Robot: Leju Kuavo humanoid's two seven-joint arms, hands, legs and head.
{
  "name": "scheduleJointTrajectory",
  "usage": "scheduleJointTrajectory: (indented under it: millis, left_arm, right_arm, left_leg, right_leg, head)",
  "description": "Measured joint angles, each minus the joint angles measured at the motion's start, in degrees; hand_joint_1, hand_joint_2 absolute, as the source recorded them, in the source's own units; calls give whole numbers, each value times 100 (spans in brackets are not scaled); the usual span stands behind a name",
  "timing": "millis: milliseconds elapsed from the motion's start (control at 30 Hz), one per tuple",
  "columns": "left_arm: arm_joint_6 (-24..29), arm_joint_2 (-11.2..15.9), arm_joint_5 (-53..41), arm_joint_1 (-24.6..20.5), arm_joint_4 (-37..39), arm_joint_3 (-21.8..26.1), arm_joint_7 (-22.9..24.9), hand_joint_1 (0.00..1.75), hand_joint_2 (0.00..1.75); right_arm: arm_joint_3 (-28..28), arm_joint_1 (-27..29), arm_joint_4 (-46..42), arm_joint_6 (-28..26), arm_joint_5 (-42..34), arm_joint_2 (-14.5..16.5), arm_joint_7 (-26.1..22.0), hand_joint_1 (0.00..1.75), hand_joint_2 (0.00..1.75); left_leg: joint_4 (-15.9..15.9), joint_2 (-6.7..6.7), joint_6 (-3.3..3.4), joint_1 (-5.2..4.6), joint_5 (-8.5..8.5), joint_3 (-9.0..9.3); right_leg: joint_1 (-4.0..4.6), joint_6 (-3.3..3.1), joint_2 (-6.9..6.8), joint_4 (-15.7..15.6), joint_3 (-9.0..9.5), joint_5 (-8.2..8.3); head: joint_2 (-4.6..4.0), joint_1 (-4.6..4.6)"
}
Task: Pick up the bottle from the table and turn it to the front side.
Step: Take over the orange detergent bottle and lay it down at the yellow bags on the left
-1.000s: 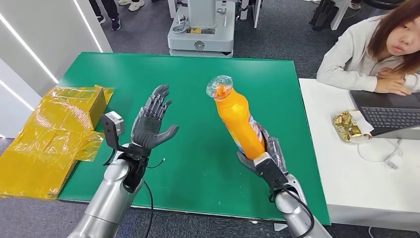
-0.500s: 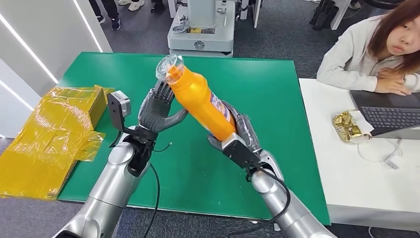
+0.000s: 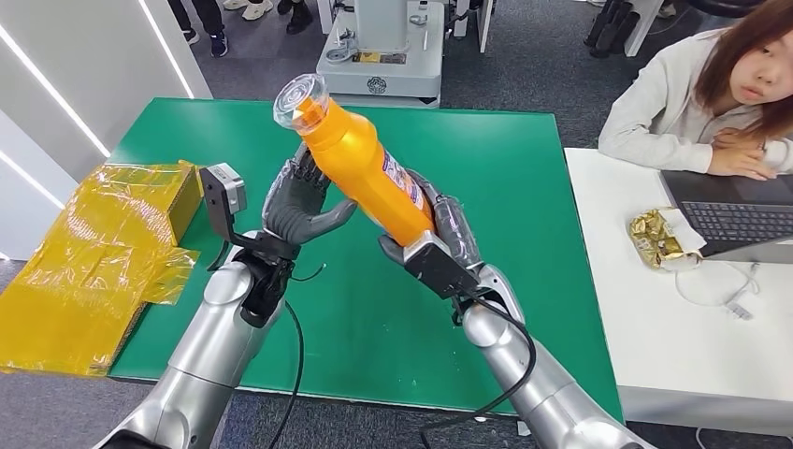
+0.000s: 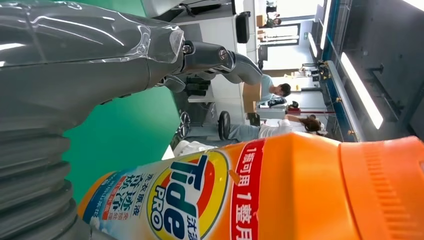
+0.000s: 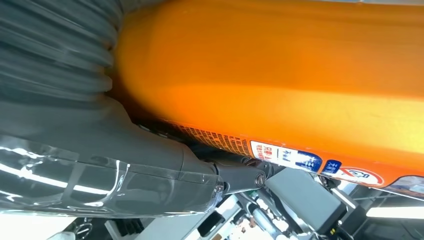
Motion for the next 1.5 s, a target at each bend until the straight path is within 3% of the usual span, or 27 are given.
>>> scheduleJointTrajectory:
  millis: [400, 1100, 1500]
  left_arm:
    - [116, 85, -121, -15, -55, 65, -5, 0, 175]
    - [-31, 122, -73, 194, -613, 628, 61, 0, 175]
    - [-203, -17, -176, 244, -622, 627, 55, 0, 175]
  right_arm:
    - [-38, -145, 191, -3, 73, 32, 55, 175, 175]
    - [-476, -211, 797, -139, -41, 45, -93, 175, 175]
    - [-423, -355, 968, -122, 219, 366, -274, 175, 175]
  left_leg:
    - [0, -1, 0, 0, 0, -1]
    - [0, -2, 0, 0, 0, -1]
    - [0, 0, 0, 1, 0, -1]
  right_leg:
    - [0, 0, 0, 1, 0, 0]
    - [0, 0, -1, 1, 1, 0]
    - [0, 0, 0, 1, -1, 0]
  head:
    - [0, 0]
    - [0, 0]
    - [0, 1]
